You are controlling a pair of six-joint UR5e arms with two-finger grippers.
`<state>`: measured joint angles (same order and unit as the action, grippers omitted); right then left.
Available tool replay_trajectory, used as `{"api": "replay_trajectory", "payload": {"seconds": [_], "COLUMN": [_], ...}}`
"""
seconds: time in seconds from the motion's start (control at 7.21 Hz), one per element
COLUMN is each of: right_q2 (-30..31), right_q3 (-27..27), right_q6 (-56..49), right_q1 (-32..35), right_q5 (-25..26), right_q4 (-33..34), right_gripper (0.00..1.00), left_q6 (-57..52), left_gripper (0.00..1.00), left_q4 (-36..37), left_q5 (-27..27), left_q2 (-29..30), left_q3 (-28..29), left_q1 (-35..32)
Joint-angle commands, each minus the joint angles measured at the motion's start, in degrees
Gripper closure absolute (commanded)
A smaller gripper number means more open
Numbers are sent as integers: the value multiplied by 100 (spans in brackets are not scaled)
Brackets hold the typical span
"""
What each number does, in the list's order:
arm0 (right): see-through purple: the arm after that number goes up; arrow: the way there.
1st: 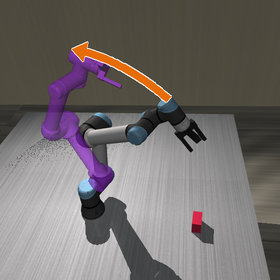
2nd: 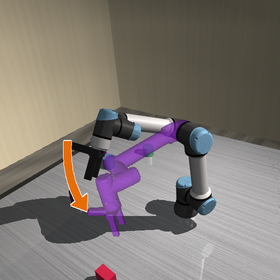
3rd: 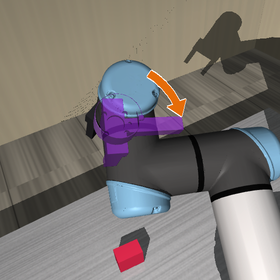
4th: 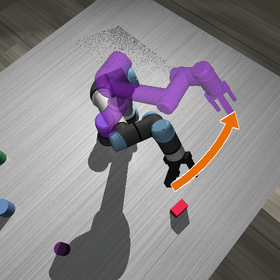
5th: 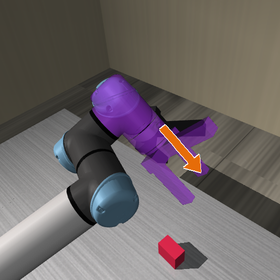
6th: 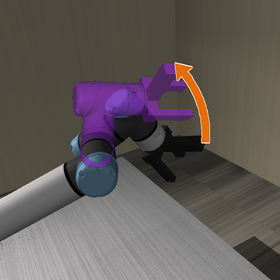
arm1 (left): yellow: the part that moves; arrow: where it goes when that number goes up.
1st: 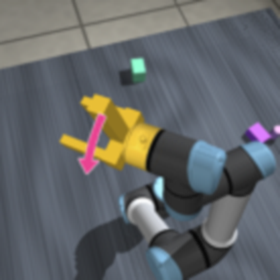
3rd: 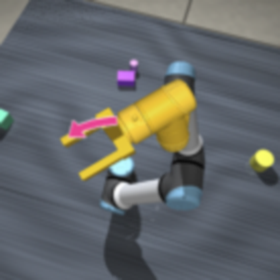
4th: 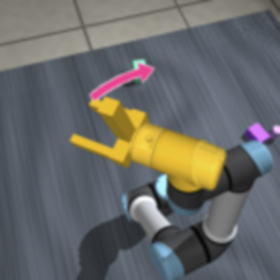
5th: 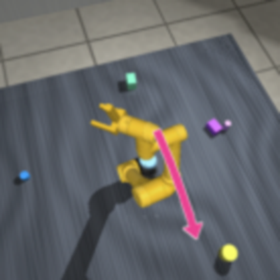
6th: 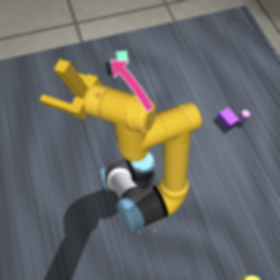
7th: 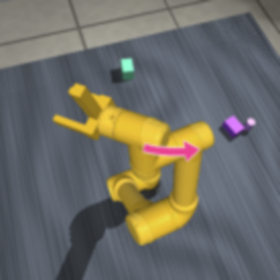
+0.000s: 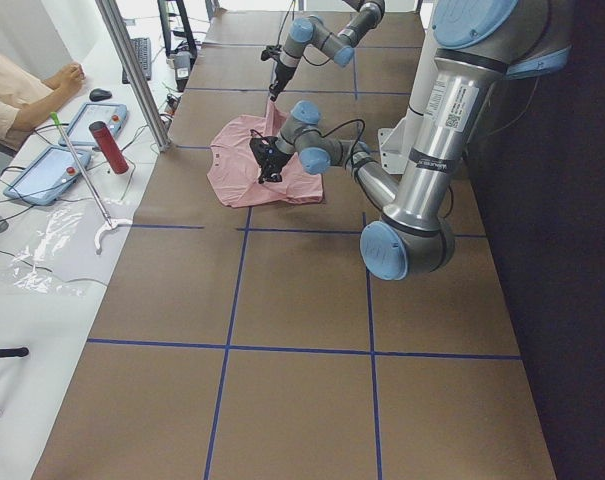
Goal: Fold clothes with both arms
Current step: 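Lay the hem near the collar and open both grippers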
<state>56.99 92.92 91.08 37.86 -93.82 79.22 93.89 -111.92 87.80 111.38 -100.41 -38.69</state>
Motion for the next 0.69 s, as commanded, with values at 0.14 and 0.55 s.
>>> {"api": "replay_trajectory", "payload": {"seconds": [0.14, 0.55], "right_q2": [-906, -1303], "right_q3": [-1808, -2504], "right_q6": [-186, -266], "right_q1": [388, 363], "right_q5": [-295, -242], "right_q4": [-846, -855], "right_gripper": [100, 100], "left_q6": [-424, -416], "left_gripper": [100, 100], "left_q4": [-119, -1047], "left_q5": [-18, -35], "left_q2": [470, 692], "left_q3": [721, 1715], "left_q1": [-323, -306]}}
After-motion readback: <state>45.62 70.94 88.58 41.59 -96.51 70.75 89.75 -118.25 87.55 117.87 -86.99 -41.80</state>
